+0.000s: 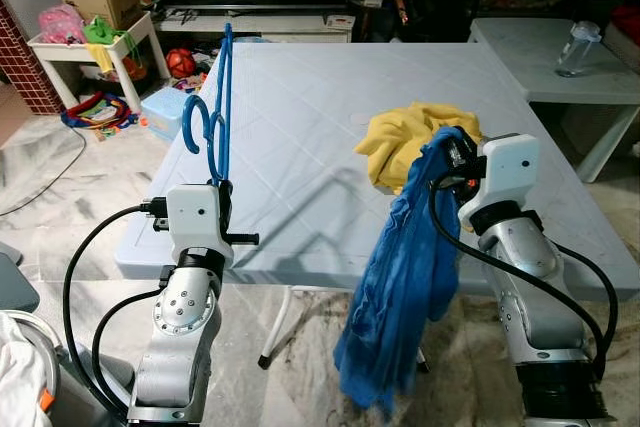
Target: Hang hanger
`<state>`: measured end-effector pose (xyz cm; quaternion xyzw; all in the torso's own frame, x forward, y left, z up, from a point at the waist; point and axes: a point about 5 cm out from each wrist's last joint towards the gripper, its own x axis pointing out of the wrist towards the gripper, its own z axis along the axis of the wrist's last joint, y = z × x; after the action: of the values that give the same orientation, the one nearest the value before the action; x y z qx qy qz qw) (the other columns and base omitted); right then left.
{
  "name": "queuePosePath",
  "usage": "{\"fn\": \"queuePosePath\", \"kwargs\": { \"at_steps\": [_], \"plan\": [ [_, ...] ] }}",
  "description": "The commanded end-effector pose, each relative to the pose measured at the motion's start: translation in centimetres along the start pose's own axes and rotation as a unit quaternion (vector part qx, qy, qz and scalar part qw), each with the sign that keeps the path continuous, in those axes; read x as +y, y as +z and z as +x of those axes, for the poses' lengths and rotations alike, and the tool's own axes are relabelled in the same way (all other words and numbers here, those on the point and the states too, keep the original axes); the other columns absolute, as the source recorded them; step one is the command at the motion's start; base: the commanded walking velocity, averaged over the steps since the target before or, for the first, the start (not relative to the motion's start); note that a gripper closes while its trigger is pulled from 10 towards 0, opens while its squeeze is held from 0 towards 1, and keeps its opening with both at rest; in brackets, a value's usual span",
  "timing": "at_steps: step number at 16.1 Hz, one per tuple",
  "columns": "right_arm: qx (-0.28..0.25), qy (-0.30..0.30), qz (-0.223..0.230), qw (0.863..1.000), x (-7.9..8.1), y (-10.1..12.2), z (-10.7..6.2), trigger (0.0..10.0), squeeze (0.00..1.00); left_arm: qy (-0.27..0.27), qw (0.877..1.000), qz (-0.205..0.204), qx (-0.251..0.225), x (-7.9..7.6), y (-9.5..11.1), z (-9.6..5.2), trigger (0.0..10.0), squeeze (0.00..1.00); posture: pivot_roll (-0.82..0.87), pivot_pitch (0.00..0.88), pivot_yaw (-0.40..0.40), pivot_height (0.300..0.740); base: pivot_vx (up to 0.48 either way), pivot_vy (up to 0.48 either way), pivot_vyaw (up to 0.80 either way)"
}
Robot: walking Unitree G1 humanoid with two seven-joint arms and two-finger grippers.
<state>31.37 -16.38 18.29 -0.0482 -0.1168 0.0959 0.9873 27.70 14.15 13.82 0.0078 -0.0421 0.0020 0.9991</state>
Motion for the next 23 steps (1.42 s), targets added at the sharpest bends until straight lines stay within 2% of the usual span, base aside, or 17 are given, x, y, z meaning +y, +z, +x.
{"fn": "queuePosePath", "kwargs": {
  "at_steps": [1,3,4,5,9,10,11,13,14,15,16,17,19,21,22,23],
  "plan": [
    [-0.005,0.018,0.009,1.0,0.5,0.5,0.9,10.0,0.0,0.007,1.0,0.003,0.0,0.1,0.0,0.0,10.0,0.0,-0.01,0.032,-0.006,0.74,0.0,0.0,0.0],
    [-0.023,0.068,0.013,0.997,1.8,1.8,3.9,10.0,0.0,0.008,1.0,0.002,-0.005,-0.1,0.2,0.1,10.0,0.0,0.0,0.03,-0.021,0.74,0.0,0.0,0.0],
    [-0.027,0.069,0.023,0.997,1.9,2.2,5.0,10.0,0.0,0.008,1.0,0.001,-0.006,-0.1,0.2,0.1,10.0,0.0,0.01,0.03,-0.031,0.74,0.0,0.0,0.0],
    [-0.037,0.079,0.053,0.995,2.5,3.7,8.1,10.0,0.0,0.01,1.0,-0.001,-0.008,-0.1,0.3,-0.1,10.0,0.0,0.03,0.032,-0.051,0.74,0.0,0.0,0.0],
    [-0.04,0.104,0.077,0.991,4.2,6.9,12.4,10.0,0.0,0.018,1.0,0.006,-0.011,0.1,0.5,-1.7,10.0,0.0,0.13,0.051,-0.118,0.74,0.0,0.0,0.0],
    [-0.045,0.108,0.073,0.99,4.5,7.6,12.9,10.0,0.0,0.018,1.0,0.007,-0.011,0.2,0.5,-1.9,10.0,0.0,0.14,0.052,-0.125,0.74,0.0,0.0,0.0],
    [-0.066,0.104,0.051,0.991,4.9,10.5,14.3,10.0,0.0,0.023,1.0,0.01,-0.014,0.4,0.7,-2.5,10.0,0.0,0.16,0.053,-0.138,0.74,0.0,0.0,0.0],
    [-0.1,0.075,0.055,0.991,4.3,13.5,15.0,10.0,0.0,0.033,0.999,0.013,-0.016,0.5,0.9,-2.7,10.0,0.0,0.18,0.056,-0.154,0.74,0.0,0.0,0.0],
    [-0.149,0.043,0.05,0.987,3.2,17.3,15.4,10.0,0.0,0.04,0.999,0.017,-0.018,0.6,1.1,-2.9,10.0,0.0,0.19,0.063,-0.162,0.74,0.0,0.0,0.0],
    [-0.149,0.043,0.05,0.987,3.2,17.3,15.4,10.0,0.0,0.04,0.999,0.017,-0.018,0.6,1.1,-2.9,10.0,0.0,0.19,0.063,-0.162,0.74,0.0,0.0,0.0],
    [-0.185,0.017,0.044,0.981,2.2,20.2,15.4,10.0,0.0,0.046,0.998,0.023,-0.02,0.6,1.3,-3.0,10.0,0.0,0.19,0.067,-0.164,0.74,0.0,0.0,0.0],
    [-0.205,-0.014,0.031,0.978,0.8,21.5,15.2,10.0,0.0,0.053,0.998,0.03,-0.023,0.7,1.4,-3.1,10.0,0.0,0.19,0.076,-0.168,0.74,0.0,0.0,0.0],
    [-0.208,-0.028,0.024,0.978,0.1,21.5,15.1,10.0,0.0,0.056,0.998,0.034,-0.024,0.7,1.4,-3.1,10.0,0.0,0.19,0.076,-0.168,0.74,0.0,0.0,0.0],
    [-0.129,-0.008,-0.006,0.992,0.5,15.7,15.1,10.0,0.0,0.053,0.998,0.032,-0.024,0.6,1.5,-3.0,10.0,0.0,0.19,0.082,-0.165,0.74,0.0,0.0,0.0],
    [-0.061,0.016,-0.032,0.998,1.0,10.5,14.4,10.0,0.0,0.048,0.998,0.029,-0.024,0.3,1.6,-2.9,10.0,0.0,0.18,0.085,-0.161,0.74,0.0,0.0,0.0],
    [-0.02,0.025,-0.046,0.998,1.2,7.3,13.6,10.0,0.0,0.045,0.998,0.029,-0.023,0.2,1.6,-2.9,10.0,0.0,0.17,0.087,-0.157,0.74,0.0,0.0,0.0]
  ]
}}
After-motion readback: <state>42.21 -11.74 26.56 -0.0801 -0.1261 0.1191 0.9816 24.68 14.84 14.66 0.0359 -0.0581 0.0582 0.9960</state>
